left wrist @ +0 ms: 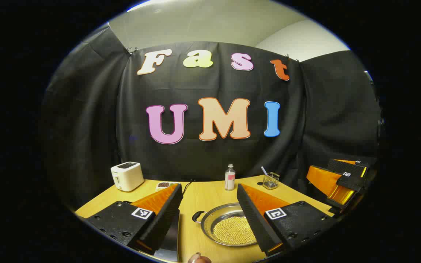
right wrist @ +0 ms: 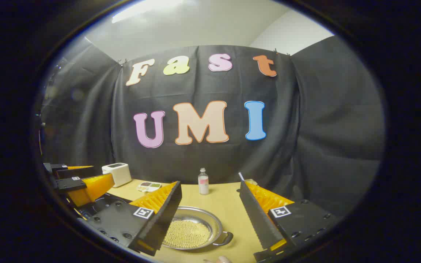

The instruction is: First push the handle of the pot to place it horizontally, then grasp the pot with both hands and set it on the induction cooktop.

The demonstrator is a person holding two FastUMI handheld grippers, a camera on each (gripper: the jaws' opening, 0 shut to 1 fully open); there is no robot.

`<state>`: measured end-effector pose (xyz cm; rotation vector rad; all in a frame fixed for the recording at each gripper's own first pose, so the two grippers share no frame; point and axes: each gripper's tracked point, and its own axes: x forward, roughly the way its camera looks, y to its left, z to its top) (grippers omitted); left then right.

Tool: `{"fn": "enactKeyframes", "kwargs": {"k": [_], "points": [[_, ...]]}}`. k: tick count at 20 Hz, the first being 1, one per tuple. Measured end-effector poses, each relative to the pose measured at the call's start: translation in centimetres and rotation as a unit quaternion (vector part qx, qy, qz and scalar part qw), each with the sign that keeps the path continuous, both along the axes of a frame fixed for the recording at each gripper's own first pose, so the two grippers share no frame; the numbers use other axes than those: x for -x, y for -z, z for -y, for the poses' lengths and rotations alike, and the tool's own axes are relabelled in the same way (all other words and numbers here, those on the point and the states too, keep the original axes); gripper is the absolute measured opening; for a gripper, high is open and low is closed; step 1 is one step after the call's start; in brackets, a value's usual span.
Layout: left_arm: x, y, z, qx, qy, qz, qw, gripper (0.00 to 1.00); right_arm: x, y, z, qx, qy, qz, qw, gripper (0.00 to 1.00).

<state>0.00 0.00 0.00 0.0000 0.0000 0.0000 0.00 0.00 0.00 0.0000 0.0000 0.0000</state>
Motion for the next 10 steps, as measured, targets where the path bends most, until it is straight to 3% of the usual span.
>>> {"fn": "enactKeyframes", "kwargs": {"k": [4, 10], "points": [[-0.1, -0.5, 0.5, -0.008, -0.007, 0.007, 1.000, 0.93, -0.3, 0.1, -0.2, 0.001, -0.021, -0.004, 1.000, 0.99], [0.1, -0.4, 1.1, -0.010, -0.017, 0.006, 1.000, 0.96, -0.5, 0.0, 1.1, -0.004, -0.023, -0.004, 1.000, 0.96]]}}
